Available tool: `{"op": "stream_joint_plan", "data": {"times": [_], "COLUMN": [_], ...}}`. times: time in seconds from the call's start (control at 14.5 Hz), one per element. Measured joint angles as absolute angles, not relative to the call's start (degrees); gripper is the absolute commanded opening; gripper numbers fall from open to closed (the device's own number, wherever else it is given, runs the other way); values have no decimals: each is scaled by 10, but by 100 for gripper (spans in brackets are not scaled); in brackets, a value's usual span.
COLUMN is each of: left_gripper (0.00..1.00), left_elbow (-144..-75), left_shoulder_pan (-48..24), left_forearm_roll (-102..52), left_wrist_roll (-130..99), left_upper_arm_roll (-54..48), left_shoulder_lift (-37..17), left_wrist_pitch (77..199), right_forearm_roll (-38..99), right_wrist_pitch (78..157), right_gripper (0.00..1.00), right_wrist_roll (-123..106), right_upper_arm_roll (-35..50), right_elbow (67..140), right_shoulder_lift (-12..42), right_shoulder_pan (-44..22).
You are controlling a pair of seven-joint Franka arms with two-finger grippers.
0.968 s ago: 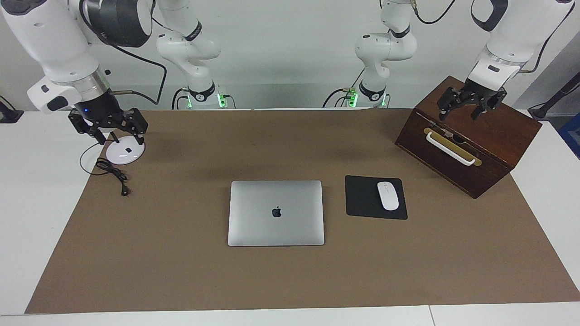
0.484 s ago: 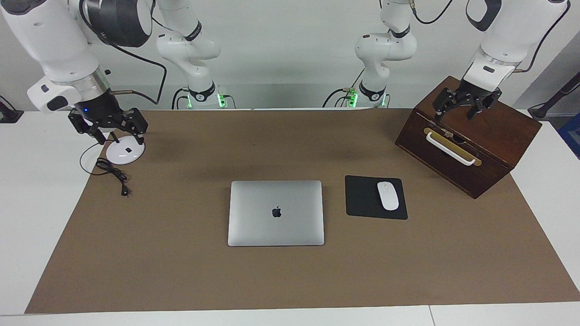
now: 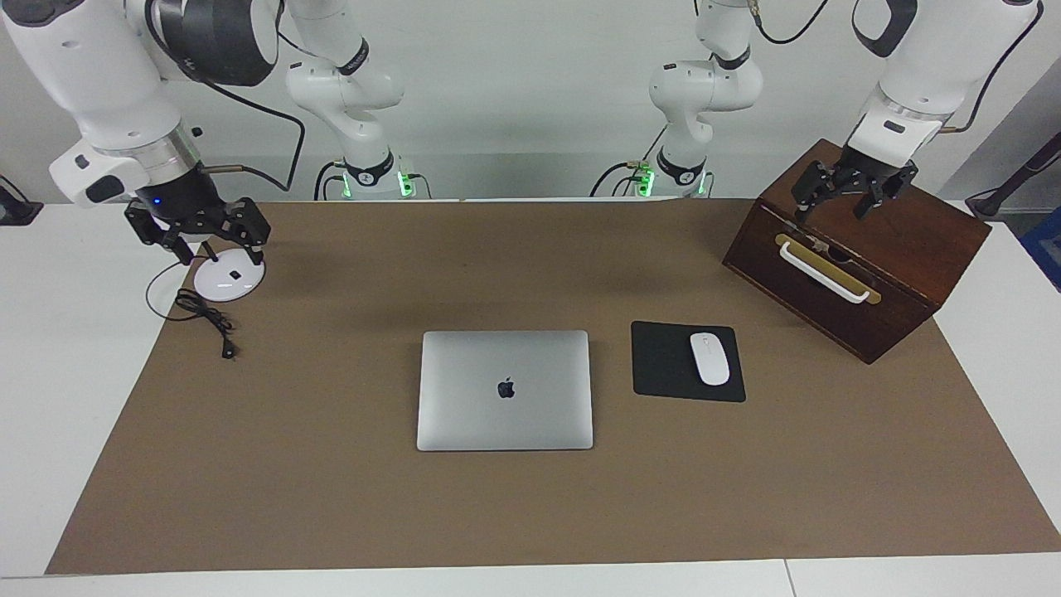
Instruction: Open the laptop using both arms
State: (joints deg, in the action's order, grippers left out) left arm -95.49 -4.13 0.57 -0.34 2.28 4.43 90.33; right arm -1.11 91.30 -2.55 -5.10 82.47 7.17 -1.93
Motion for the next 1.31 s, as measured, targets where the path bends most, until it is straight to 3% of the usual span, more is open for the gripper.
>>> {"op": "stream_joint_plan", "data": {"times": [1.31], "left_gripper": [100], "left_elbow": [-955], "left_shoulder_pan": [-41], "left_forearm_roll": [6], "left_wrist_roll": [-20], "left_upper_arm_roll": [22], "left_shoulder_lift": [44], "left_wrist_pitch": [903], "right_forearm_roll": [-11], "right_wrist_pitch": [920], "right_gripper": [100], "right_wrist_roll": [-25], "right_upper_arm_roll": [-51], "right_elbow": [825], "right_shoulder_lift": [73], "right_shoulder_pan": [-19]}}
